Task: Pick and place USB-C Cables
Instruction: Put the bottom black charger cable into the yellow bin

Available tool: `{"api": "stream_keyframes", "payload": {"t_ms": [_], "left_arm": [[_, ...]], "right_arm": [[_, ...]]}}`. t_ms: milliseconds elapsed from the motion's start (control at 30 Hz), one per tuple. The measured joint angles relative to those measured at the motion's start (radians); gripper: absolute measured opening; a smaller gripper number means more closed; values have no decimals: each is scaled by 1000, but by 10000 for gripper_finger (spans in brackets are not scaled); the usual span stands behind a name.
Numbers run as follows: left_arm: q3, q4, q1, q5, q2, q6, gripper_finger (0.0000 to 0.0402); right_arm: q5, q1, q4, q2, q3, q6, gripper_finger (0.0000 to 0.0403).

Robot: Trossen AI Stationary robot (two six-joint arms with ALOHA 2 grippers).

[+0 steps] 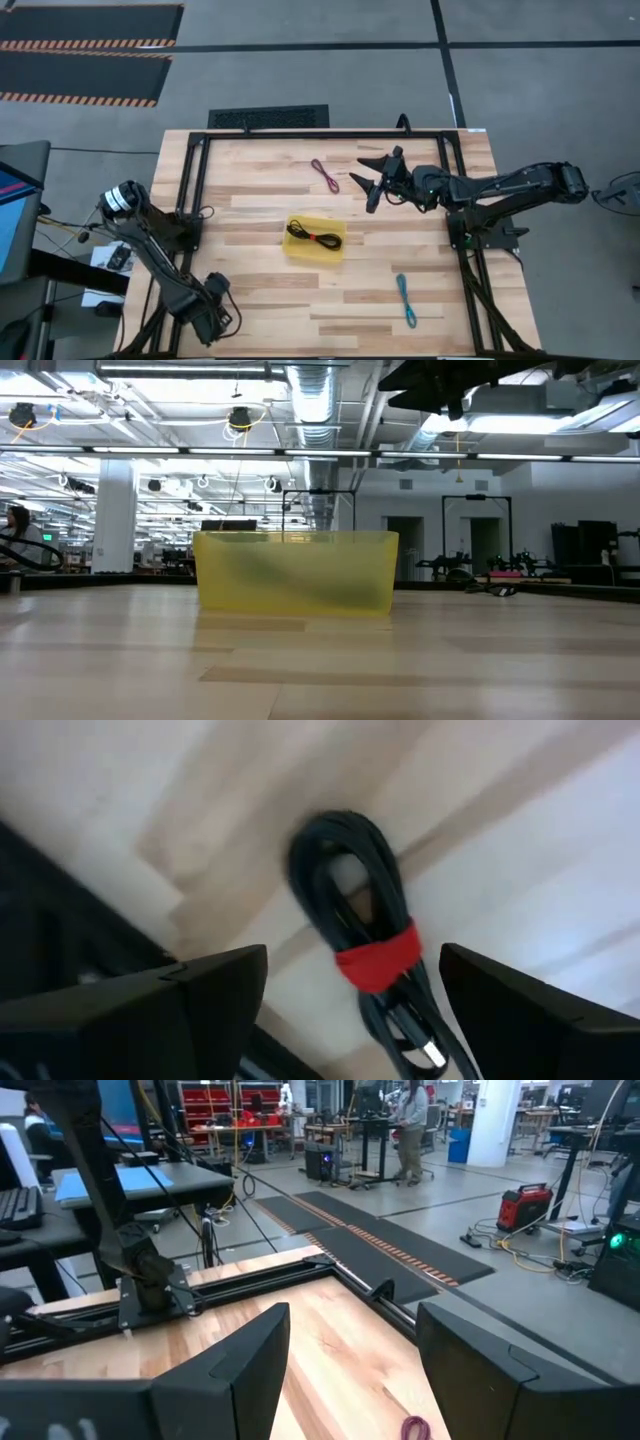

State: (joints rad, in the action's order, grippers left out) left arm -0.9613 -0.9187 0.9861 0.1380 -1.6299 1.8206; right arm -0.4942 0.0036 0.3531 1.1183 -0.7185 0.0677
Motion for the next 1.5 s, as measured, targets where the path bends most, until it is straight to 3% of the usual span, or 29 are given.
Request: {"api": "stream_keyframes", "payload": {"t_ms": [133, 267, 667, 833, 967, 1200, 1367, 1500], "left_arm": [[62, 88, 0, 31, 0, 12, 273], [110, 144, 0, 61, 0, 21, 233], [123, 167, -35, 117, 2, -65, 23], [84, 53, -78, 88, 21, -200, 31], [10, -159, -135, -19, 30, -388, 53], [-166, -480, -320, -305, 30, -806, 40], [-268, -517, -459, -570, 30, -1053, 43], [-302, -434, -562, -671, 30, -1286, 44]], "right_arm": [[0, 0, 0, 0, 0, 2, 244], [0, 0, 0, 0, 0, 3, 244], [0, 0, 8, 0, -1, 4, 244], [0, 13, 2, 0, 3, 4, 244], [0, 30, -4, 0, 21, 4, 244], [-3, 44, 9, 0, 22, 4, 244], [-4, 63, 3, 0, 22, 12, 244], [-3, 99, -15, 0, 22, 12, 244]]}}
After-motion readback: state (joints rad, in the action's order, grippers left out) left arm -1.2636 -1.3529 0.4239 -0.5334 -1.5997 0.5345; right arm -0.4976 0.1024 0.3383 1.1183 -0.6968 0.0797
